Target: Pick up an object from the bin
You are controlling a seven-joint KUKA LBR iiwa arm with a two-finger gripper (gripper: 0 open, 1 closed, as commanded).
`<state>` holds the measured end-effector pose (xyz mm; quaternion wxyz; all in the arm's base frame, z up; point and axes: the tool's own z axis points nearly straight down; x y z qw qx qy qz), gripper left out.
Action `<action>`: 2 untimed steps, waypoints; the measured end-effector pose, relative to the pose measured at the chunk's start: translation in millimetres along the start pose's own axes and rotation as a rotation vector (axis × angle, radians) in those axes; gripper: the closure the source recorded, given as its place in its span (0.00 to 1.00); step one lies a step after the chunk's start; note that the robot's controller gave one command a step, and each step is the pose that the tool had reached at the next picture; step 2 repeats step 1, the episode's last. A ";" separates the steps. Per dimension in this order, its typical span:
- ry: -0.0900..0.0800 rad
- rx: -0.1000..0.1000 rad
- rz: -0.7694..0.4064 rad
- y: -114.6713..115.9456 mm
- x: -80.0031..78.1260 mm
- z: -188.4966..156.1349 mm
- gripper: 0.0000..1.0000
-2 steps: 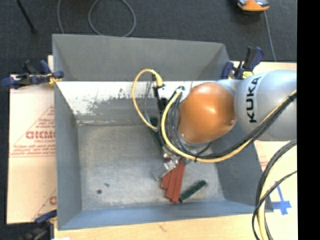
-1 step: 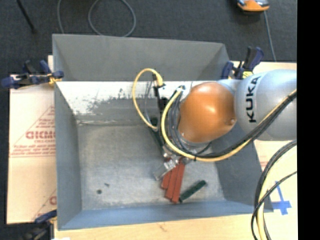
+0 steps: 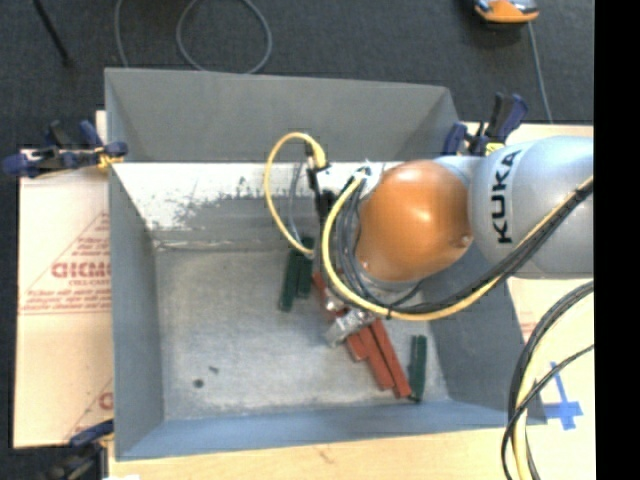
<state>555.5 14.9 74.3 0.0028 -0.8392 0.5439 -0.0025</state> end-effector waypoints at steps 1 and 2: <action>0.000 -0.002 0.005 -1.8 0.9 -45.9 1.00; 0.000 -0.002 0.005 -1.8 0.9 -45.9 1.00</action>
Offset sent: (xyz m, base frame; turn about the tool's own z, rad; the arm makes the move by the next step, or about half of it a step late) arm 0.0001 0.0000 0.0429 0.0000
